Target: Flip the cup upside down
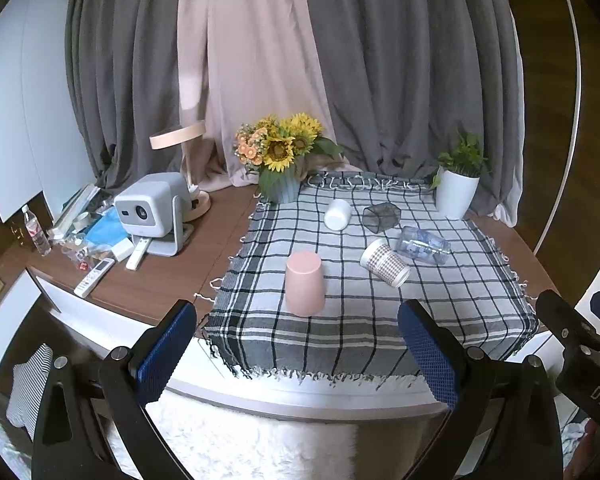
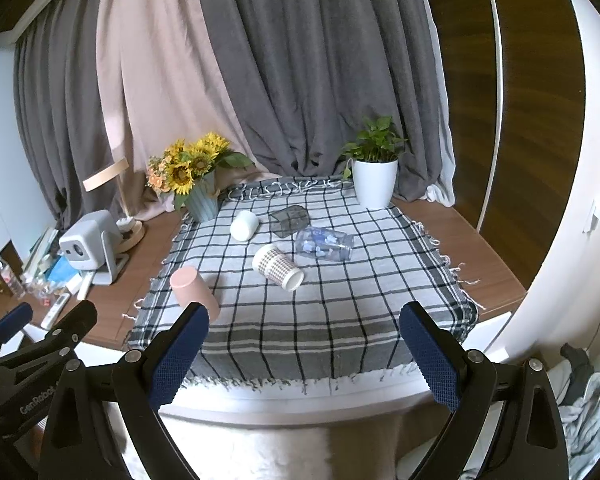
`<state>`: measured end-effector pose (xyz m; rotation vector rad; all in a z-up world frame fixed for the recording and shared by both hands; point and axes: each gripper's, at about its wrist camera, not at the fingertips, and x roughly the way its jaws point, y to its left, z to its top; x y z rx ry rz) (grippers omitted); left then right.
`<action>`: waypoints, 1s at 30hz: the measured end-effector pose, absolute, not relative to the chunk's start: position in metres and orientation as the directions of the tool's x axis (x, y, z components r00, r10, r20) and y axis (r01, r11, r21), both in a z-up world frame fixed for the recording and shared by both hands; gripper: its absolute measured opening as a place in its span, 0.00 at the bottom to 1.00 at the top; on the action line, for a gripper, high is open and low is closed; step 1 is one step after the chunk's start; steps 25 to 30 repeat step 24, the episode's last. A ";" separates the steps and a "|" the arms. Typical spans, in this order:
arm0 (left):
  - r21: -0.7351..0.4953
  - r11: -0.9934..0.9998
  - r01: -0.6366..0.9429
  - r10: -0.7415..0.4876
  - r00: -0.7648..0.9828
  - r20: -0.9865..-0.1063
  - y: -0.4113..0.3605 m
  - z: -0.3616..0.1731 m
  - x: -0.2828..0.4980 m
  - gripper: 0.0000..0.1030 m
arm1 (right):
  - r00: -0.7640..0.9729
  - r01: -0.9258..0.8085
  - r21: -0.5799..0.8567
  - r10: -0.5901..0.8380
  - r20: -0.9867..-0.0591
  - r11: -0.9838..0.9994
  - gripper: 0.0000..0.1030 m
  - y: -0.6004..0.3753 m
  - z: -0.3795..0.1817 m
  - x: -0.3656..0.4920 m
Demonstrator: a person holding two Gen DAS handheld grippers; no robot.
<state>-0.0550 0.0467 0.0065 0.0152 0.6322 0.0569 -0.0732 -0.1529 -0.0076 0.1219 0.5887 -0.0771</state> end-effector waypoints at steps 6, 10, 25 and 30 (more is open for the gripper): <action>0.025 0.999 -0.041 0.048 0.804 -0.593 0.045 0.008 -0.054 1.00 | 0.827 0.117 0.089 -0.047 -0.560 0.989 0.94 -0.153 -0.007 -0.072; 0.025 0.999 -0.037 0.045 0.806 -0.591 0.045 0.008 -0.052 1.00 | 0.825 0.119 0.091 -0.047 -0.563 0.989 0.94 -0.153 -0.006 -0.072; 0.021 1.000 -0.019 0.028 0.804 -0.594 0.045 0.008 -0.048 1.00 | 0.825 0.119 0.091 -0.048 -0.563 0.989 0.94 -0.155 -0.007 -0.072; 0.021 1.000 -0.019 0.028 0.804 -0.594 0.045 0.008 -0.048 1.00 | 0.825 0.119 0.091 -0.048 -0.563 0.989 0.94 -0.155 -0.007 -0.072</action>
